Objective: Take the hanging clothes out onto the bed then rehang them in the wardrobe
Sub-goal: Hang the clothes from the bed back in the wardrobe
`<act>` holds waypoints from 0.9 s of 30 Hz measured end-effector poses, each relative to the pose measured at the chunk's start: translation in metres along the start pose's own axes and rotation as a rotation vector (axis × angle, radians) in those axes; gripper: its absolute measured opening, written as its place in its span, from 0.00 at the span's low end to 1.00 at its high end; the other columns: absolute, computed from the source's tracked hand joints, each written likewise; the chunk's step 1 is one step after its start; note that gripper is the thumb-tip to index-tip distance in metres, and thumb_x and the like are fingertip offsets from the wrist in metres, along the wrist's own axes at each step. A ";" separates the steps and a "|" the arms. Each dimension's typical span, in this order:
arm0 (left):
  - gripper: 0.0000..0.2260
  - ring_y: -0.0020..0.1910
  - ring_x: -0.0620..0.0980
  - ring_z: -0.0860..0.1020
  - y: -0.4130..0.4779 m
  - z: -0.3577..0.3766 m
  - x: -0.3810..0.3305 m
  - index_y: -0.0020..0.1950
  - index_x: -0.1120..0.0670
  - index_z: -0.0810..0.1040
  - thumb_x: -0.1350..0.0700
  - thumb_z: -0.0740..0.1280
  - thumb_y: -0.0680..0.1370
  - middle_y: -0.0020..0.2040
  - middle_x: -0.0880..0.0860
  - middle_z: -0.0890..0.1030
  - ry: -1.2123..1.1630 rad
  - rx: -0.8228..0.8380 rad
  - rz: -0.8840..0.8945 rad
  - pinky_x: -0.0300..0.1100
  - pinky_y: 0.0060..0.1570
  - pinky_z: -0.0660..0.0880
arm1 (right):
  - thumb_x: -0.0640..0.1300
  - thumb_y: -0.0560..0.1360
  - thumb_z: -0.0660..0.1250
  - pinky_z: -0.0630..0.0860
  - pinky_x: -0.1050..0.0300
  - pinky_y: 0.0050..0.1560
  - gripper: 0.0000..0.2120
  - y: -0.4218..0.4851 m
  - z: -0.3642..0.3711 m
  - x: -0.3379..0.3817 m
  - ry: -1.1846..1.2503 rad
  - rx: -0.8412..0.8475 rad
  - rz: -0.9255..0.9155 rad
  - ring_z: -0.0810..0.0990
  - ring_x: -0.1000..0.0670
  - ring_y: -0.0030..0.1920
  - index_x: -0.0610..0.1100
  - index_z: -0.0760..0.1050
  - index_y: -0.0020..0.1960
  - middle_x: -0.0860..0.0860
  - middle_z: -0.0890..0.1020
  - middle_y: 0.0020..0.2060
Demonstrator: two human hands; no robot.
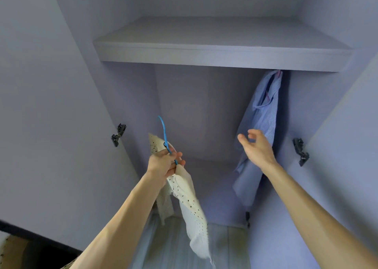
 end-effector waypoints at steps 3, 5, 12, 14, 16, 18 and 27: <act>0.07 0.42 0.57 0.84 0.007 0.018 -0.008 0.58 0.61 0.77 0.65 0.64 0.81 0.54 0.58 0.84 0.029 -0.025 0.030 0.49 0.47 0.83 | 0.59 0.78 0.63 0.63 0.44 0.70 0.35 0.071 -0.047 -0.010 -0.084 -0.273 0.095 0.64 0.39 0.71 0.42 0.58 0.76 0.40 0.64 0.73; 0.08 0.41 0.56 0.84 0.012 0.029 -0.013 0.60 0.63 0.78 0.65 0.65 0.81 0.54 0.58 0.84 0.062 -0.036 0.038 0.48 0.42 0.83 | 0.60 0.79 0.61 0.59 0.42 0.73 0.38 0.112 -0.061 -0.016 -0.170 -0.254 0.159 0.60 0.35 0.74 0.40 0.52 0.79 0.38 0.60 0.75; 0.06 0.47 0.61 0.85 0.022 0.051 -0.011 0.52 0.61 0.83 0.66 0.71 0.77 0.51 0.63 0.85 0.127 -0.074 0.000 0.46 0.38 0.84 | 0.43 0.79 0.60 0.73 0.55 0.43 0.17 0.179 -0.067 -0.045 -0.047 -0.121 0.222 0.79 0.43 0.49 0.42 0.70 0.67 0.41 0.80 0.56; 0.05 0.48 0.61 0.85 0.022 0.049 -0.009 0.51 0.59 0.83 0.65 0.72 0.76 0.52 0.61 0.85 0.146 -0.076 0.000 0.46 0.39 0.84 | 0.36 0.79 0.60 0.71 0.57 0.33 0.15 0.186 -0.061 -0.046 0.154 -0.021 0.248 0.75 0.49 0.36 0.48 0.70 0.64 0.44 0.78 0.45; 0.05 0.48 0.61 0.85 0.019 0.046 -0.009 0.47 0.55 0.82 0.65 0.73 0.75 0.51 0.60 0.85 0.176 -0.076 0.006 0.50 0.46 0.83 | 0.31 0.79 0.59 0.71 0.59 0.34 0.17 0.191 -0.058 -0.038 0.306 0.036 0.239 0.71 0.53 0.32 0.49 0.69 0.63 0.46 0.74 0.41; 0.07 0.47 0.59 0.86 0.016 0.042 -0.008 0.47 0.54 0.82 0.65 0.73 0.75 0.50 0.58 0.86 0.187 -0.074 0.007 0.50 0.47 0.83 | 0.30 0.79 0.60 0.72 0.60 0.36 0.16 0.195 -0.059 -0.027 0.406 0.025 0.192 0.69 0.53 0.32 0.47 0.69 0.61 0.48 0.73 0.40; 0.10 0.38 0.55 0.85 -0.018 0.012 -0.006 0.52 0.53 0.81 0.67 0.67 0.78 0.45 0.54 0.87 0.208 -0.135 0.025 0.51 0.47 0.83 | 0.32 0.79 0.61 0.77 0.57 0.40 0.09 0.149 -0.014 0.012 0.386 0.144 0.005 0.75 0.52 0.33 0.41 0.70 0.57 0.47 0.75 0.37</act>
Point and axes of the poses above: each hand's wrist, its own y-axis towards the middle knuckle, its own z-axis out of the palm, x = y × z, the point moved 5 cm from there along y, towards the middle knuckle
